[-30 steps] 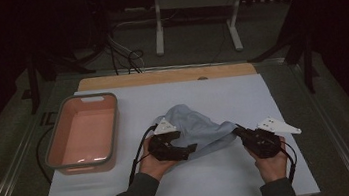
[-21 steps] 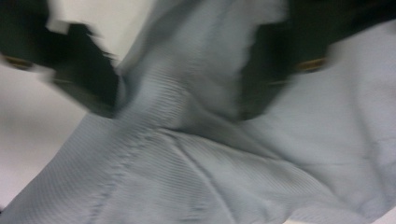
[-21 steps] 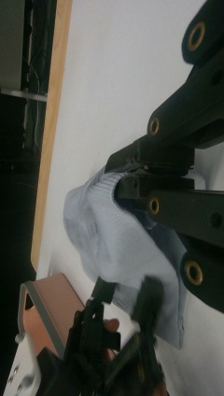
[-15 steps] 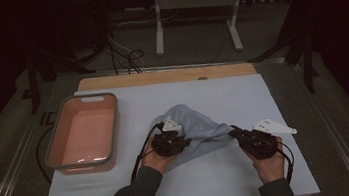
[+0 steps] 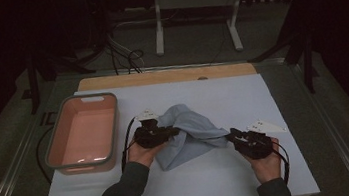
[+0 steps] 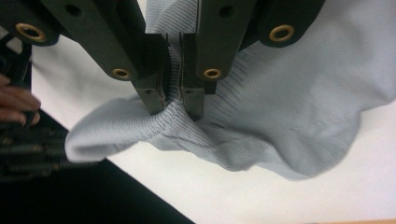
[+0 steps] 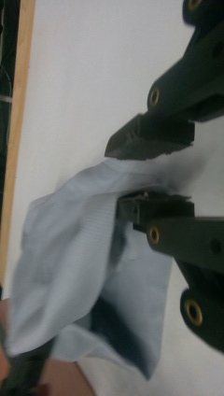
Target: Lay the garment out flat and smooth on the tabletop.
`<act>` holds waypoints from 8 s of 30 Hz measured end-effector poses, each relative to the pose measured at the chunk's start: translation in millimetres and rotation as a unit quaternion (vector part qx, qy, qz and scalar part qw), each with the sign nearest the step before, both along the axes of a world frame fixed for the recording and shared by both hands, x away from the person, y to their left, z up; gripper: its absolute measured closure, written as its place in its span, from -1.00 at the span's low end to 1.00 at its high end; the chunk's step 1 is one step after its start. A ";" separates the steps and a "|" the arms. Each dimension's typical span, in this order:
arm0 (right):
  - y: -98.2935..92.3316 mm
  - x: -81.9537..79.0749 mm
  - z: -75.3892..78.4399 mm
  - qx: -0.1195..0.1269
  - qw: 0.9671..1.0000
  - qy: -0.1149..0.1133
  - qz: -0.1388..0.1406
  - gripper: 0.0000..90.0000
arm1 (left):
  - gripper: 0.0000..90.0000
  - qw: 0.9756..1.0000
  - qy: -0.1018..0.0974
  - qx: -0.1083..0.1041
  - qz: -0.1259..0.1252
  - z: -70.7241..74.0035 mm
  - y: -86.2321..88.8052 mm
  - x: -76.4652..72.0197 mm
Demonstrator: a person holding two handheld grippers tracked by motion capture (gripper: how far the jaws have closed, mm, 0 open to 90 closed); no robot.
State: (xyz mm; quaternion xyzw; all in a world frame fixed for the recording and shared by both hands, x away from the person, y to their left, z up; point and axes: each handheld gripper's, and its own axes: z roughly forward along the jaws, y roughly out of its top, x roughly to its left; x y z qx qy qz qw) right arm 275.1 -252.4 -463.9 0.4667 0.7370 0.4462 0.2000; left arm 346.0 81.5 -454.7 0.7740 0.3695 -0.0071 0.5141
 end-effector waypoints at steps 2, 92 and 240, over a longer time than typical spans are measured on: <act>0.9 -0.2 -0.7 -0.003 1.000 0.002 0.007 0.88 | 0.88 1.000 -0.001 -0.002 0.009 1.0 3.9 0.9; 38.9 21.9 -1.6 -0.063 0.996 0.029 0.055 0.85 | -0.25 0.993 -0.044 0.053 0.098 -13.1 53.7 -67.6; -0.3 51.6 54.3 -0.053 0.999 0.002 0.003 0.85 | 0.95 0.976 -0.070 0.203 0.039 -43.3 8.2 -91.1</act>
